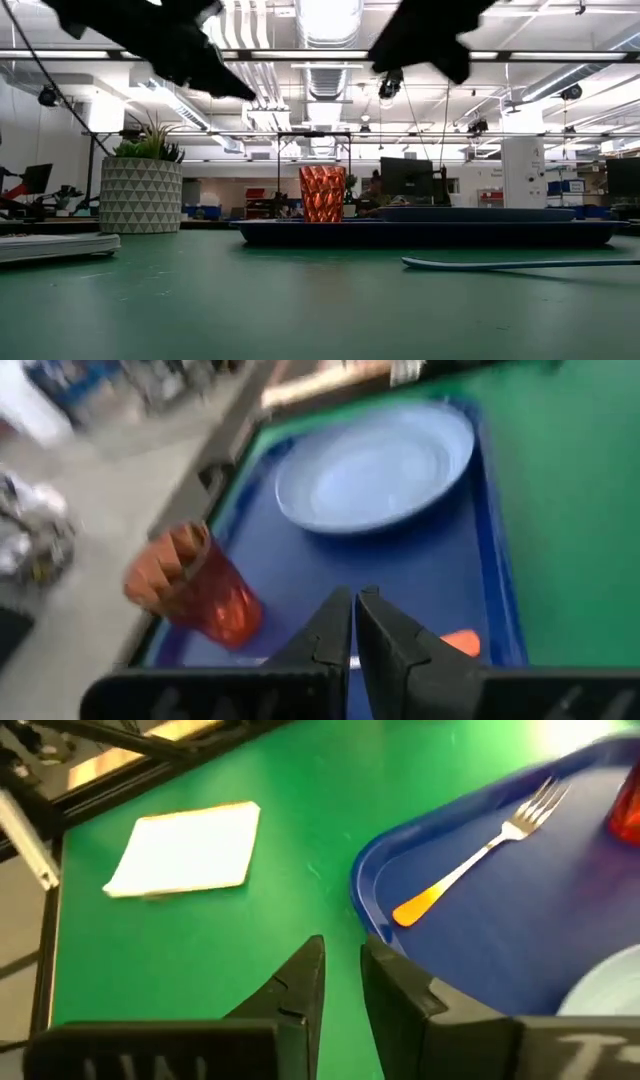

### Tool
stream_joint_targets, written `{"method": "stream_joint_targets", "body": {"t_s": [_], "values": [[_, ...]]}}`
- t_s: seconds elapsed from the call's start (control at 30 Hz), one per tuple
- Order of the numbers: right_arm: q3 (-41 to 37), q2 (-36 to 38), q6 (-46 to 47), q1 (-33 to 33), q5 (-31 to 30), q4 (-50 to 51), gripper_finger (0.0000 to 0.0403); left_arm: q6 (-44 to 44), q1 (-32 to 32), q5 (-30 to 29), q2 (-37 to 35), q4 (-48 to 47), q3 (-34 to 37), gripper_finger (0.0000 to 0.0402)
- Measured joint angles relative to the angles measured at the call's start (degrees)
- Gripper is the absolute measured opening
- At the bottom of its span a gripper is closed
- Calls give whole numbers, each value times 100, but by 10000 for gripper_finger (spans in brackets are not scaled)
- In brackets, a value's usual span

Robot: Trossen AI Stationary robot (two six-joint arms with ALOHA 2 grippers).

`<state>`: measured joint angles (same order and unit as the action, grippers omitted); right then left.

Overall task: Pick and place plate/cup/fork/spoon on tray
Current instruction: Put the orange fork on the blue tray to the left of the blue plate

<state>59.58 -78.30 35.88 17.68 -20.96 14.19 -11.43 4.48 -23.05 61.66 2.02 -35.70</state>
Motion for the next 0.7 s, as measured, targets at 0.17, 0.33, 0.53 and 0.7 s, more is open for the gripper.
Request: {"method": "stream_joint_targets", "body": {"t_s": [0.17, 0.33, 0.53, 0.7], "values": [[-828, 570, -547, 880, -1146, -717, 48, 363, -191, 7, 1070, -613, -740, 0], [-1629, 1056, -977, 1333, -1781, -1461, 47, 514, -332, 16, 2175, -1281, -1568, 0], [-2243, 1357, -949, 1436, -1809, -1986, 47, 248, -635, 30, 3154, -2638, -2498, 0], [-2439, 1340, -952, 1433, -1808, -2057, 48, -47, -957, 33, 3540, -2709, -2645, 0]]}}
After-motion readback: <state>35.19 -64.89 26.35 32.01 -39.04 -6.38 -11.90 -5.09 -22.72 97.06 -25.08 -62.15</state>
